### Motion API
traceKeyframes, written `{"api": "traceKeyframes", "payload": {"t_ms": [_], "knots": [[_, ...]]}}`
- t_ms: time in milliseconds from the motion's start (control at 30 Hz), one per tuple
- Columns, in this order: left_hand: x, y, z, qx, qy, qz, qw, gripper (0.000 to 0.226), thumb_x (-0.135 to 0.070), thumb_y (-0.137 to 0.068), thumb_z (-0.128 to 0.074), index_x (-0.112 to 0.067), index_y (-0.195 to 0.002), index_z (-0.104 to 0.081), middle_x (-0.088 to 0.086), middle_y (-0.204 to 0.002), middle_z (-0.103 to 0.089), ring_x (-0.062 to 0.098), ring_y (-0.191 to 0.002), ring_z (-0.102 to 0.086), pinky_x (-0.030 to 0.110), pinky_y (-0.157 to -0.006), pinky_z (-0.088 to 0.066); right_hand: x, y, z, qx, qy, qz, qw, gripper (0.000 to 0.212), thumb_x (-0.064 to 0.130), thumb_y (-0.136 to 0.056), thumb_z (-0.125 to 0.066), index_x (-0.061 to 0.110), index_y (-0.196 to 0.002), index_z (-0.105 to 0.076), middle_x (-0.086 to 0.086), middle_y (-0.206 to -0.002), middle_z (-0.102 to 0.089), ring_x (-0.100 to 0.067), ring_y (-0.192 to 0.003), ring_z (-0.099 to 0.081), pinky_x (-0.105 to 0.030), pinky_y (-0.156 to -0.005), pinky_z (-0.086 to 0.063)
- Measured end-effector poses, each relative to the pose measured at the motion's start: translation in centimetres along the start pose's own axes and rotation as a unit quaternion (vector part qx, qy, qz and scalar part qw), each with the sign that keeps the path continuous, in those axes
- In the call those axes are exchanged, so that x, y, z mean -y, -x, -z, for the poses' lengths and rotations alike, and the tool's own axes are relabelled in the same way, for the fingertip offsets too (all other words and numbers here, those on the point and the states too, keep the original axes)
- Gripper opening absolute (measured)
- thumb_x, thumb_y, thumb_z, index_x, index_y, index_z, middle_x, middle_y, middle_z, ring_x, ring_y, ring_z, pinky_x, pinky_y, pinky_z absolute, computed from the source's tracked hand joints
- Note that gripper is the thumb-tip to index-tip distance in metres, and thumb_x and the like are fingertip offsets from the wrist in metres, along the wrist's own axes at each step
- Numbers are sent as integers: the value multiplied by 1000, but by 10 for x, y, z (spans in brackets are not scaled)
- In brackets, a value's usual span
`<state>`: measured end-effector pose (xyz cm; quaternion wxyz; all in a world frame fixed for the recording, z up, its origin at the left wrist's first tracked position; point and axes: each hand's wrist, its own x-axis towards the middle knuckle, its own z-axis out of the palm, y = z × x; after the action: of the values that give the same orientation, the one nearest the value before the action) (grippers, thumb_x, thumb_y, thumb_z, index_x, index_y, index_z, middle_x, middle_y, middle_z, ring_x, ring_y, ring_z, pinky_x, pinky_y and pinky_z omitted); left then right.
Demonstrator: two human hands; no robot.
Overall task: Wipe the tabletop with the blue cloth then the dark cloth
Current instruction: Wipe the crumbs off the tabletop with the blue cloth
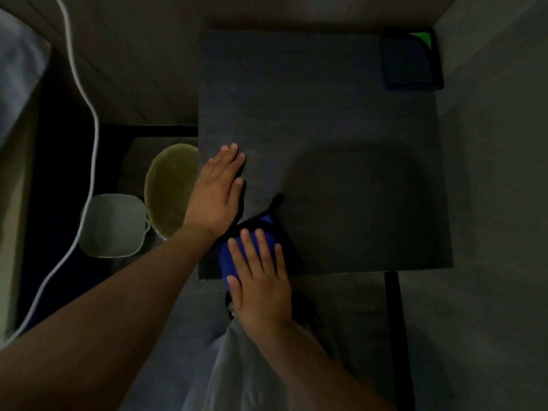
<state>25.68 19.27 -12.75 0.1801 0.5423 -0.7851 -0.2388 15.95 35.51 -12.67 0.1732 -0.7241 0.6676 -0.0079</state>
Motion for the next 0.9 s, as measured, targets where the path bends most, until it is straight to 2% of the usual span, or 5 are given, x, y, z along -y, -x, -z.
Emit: {"api": "traceKeyframes", "payload": {"t_ms": [133,400,633,767,900], "knots": [[-7,-1,5,-23,46,27,998,47,-29,-98,-31,-7,-134,-52,10,-147,-43,21,-140,-32,37,-116,-24,22,-12,-3,27,30,56,998,60,42,-93,-36,24,-149,-24,1,-156,-25,-23,-147,-9,-44,-118,-3],[-6,-6,6,-31,26,50,998,46,-37,-97,-35,-13,-129,-57,5,-143,-49,20,-135,-39,39,-111,-30,30,-21,-3,31,42,101,993,52,45,-92,-40,26,-141,-42,3,-147,-43,-22,-140,-28,-42,-118,-3],[-15,-14,11,-60,4,63,996,48,-38,-97,-30,-13,-127,-58,4,-137,-53,20,-125,-46,30,-101,-30,-1,-64,7,-29,-14,274,961,43,41,-88,-56,23,-127,-59,1,-132,-59,-22,-126,-48,-37,-116,-20],[-20,-18,13,-78,-22,40,996,48,-32,-99,-37,-13,-144,-38,5,-152,-34,19,-142,-26,36,-114,-21,-7,-64,8,-21,-31,286,958,43,39,-89,-55,21,-129,-58,0,-133,-58,-21,-128,-46,-38,-117,-19],[-31,-23,13,-43,-38,11,998,58,-36,-99,-35,-14,-150,-23,3,-159,-19,15,-147,-9,34,-119,-6,-10,-68,10,-12,0,296,955,41,43,-88,-52,23,-123,-61,3,-126,-62,-18,-121,-50,-33,-111,-21]]}}
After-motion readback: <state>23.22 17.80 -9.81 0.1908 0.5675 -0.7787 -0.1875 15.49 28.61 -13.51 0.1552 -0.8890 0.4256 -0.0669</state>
